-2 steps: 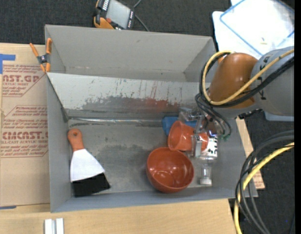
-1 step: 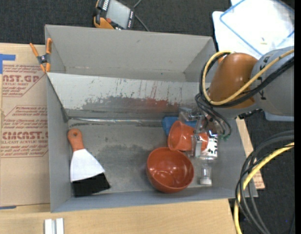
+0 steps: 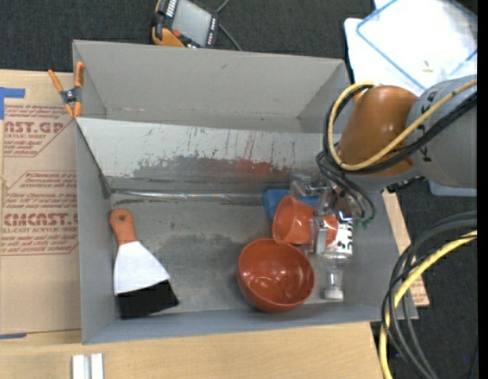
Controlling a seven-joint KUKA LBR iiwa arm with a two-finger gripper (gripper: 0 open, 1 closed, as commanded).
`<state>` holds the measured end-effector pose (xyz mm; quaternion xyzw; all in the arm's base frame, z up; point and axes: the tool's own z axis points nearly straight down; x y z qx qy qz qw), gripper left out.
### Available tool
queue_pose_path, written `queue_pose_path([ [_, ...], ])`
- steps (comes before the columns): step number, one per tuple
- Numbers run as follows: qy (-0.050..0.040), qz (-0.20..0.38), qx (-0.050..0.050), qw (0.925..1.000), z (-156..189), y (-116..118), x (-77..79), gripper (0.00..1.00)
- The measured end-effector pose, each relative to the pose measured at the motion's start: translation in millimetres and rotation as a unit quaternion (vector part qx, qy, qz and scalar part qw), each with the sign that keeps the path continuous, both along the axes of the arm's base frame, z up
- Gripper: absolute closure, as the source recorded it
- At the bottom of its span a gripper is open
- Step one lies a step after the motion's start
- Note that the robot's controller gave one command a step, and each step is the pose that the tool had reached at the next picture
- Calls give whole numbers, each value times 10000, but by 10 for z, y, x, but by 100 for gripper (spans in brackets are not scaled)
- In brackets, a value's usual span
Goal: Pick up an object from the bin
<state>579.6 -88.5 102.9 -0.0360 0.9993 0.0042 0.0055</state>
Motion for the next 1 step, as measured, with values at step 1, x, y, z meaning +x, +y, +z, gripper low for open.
queue_pose_path([
  [1,0,0,0,10000,0,0,0,100],
])
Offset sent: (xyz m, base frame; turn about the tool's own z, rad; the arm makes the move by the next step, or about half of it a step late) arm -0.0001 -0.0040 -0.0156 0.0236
